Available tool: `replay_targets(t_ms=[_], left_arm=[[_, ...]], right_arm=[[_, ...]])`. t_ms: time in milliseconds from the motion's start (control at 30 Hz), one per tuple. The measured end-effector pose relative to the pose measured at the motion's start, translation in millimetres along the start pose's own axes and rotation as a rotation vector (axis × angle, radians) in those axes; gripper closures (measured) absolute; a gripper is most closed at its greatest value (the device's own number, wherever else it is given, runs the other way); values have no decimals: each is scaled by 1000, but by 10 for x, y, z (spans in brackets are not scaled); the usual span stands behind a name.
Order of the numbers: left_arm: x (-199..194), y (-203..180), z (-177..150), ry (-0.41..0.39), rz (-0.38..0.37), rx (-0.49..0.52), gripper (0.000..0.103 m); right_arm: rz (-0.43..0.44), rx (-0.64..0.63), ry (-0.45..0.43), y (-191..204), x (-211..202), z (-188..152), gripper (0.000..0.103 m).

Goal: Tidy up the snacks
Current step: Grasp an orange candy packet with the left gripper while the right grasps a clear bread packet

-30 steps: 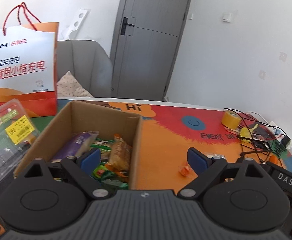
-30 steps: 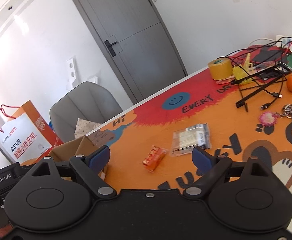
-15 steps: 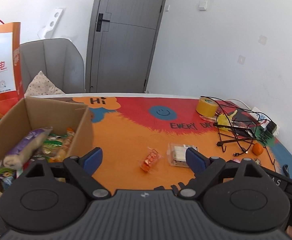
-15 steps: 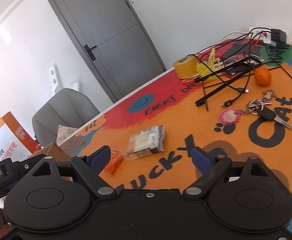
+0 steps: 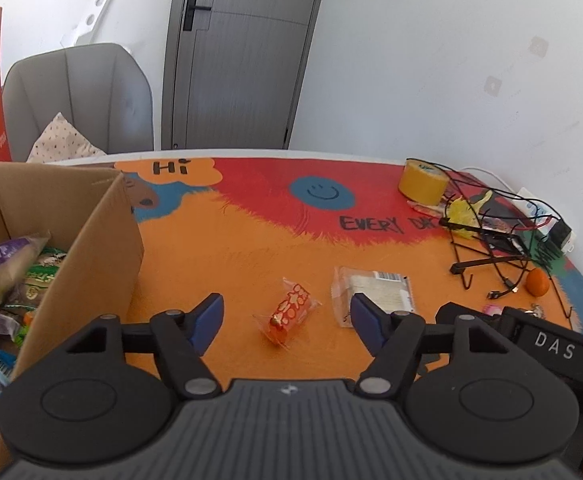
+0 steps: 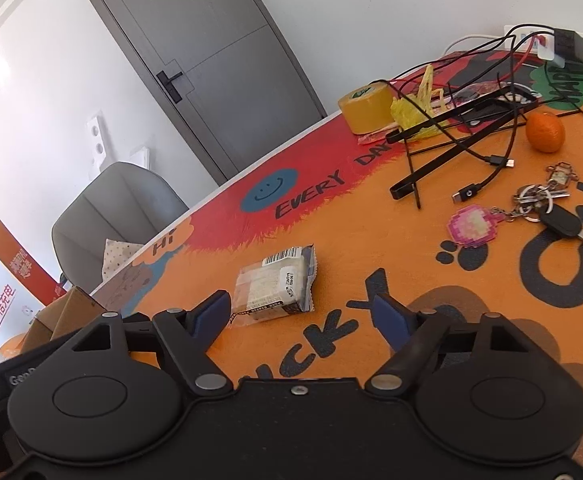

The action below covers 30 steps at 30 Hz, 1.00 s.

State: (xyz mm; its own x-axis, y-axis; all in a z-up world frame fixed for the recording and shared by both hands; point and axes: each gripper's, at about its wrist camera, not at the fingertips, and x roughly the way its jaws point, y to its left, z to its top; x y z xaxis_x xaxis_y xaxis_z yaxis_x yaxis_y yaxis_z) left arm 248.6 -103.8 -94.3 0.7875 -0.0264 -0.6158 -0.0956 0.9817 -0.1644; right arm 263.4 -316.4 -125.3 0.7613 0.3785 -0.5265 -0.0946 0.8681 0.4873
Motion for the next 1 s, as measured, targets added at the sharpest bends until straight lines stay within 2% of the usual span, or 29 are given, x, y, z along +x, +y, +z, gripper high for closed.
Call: replay_targets(t_ms=[367, 533, 600, 833, 933, 1000], left_arm=[[589, 10, 8, 82, 16, -10, 37], [683, 12, -25, 103, 18, -2, 53], [683, 41, -4, 116, 6, -13, 79], [574, 124, 73, 96, -13, -51, 86], [512, 159, 109, 82, -22, -64, 97], [489, 184, 124, 78, -23, -74, 98]], right_arm=[[-31, 7, 41, 47, 300, 161, 25], [-48, -14, 58, 120, 406, 218, 25], [-57, -24, 67, 151, 459, 224, 25], [-95, -56, 92, 272, 653, 208, 22], [-119, -64, 98, 309, 722, 209, 17], [-125, -75, 100, 345, 752, 212, 10]])
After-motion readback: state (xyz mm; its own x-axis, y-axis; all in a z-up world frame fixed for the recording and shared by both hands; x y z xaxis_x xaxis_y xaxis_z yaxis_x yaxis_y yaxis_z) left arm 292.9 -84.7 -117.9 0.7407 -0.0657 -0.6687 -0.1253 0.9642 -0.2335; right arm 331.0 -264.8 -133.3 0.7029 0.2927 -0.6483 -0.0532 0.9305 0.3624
